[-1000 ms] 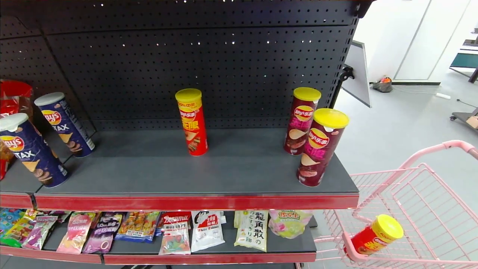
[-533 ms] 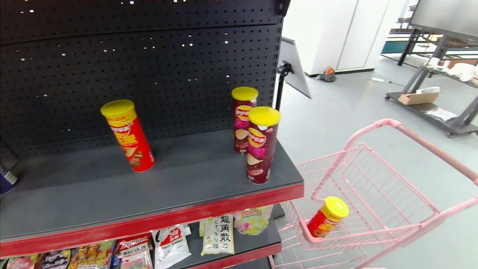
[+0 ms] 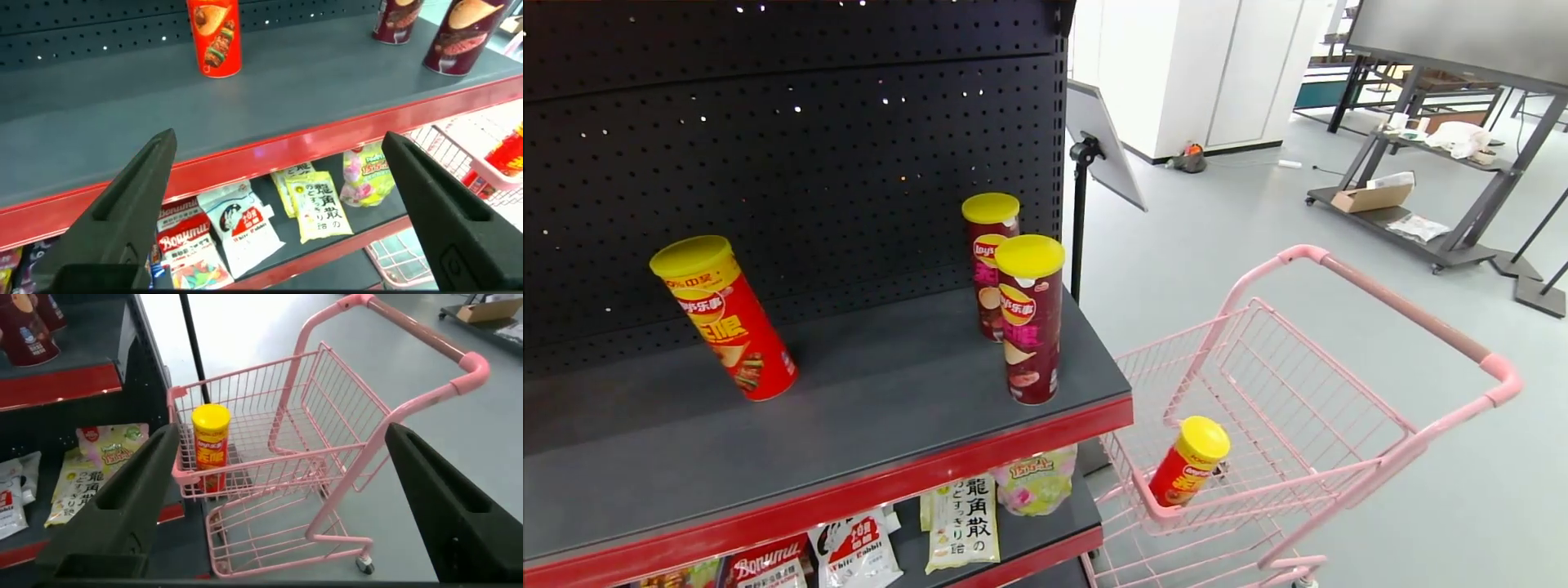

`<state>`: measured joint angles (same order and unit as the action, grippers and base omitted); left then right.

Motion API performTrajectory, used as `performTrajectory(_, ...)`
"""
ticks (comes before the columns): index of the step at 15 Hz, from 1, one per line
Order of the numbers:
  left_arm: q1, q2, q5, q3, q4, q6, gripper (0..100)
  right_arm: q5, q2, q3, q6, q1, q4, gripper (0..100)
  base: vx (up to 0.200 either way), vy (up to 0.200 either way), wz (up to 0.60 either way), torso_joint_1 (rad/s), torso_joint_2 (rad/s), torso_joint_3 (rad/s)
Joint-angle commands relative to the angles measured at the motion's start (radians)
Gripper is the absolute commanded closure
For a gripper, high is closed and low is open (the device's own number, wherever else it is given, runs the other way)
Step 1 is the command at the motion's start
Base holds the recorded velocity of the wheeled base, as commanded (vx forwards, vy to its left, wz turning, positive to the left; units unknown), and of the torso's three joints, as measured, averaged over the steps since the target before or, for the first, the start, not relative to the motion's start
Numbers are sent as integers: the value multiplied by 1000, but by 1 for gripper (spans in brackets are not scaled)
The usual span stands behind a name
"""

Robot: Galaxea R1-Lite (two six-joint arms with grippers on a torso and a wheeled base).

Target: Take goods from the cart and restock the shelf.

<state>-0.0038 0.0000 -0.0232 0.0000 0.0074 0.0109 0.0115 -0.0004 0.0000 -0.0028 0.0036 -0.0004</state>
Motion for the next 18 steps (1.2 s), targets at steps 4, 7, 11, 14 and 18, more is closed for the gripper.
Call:
performTrajectory(4, -1, 0, 0, 0, -1, -2, 0, 1, 0, -2, 0, -1, 0, 0, 0, 0, 0, -79, 178, 108)
performTrajectory(7, -1, 0, 0, 0, 0, -2, 0, 1, 0, 0, 1, -1, 0, 0, 0, 0, 0, -144, 346, 194)
performTrajectory(11, -1, 0, 0, 0, 0, -2, 0, 1, 0, 0, 1, -1, -1, 0, 0, 0, 0, -141, 343, 202)
performTrajectory(14, -1, 0, 0, 0, 0, -3, 0, 1, 0, -2, 1, -1, -1, 0, 0, 0, 0, -141, 354, 203)
performTrajectory(18, -1, 0, 0, 0, 0, -5, 0, 1, 0, 0, 3, -1, 0, 0, 0, 0, 0, -144, 360, 214)
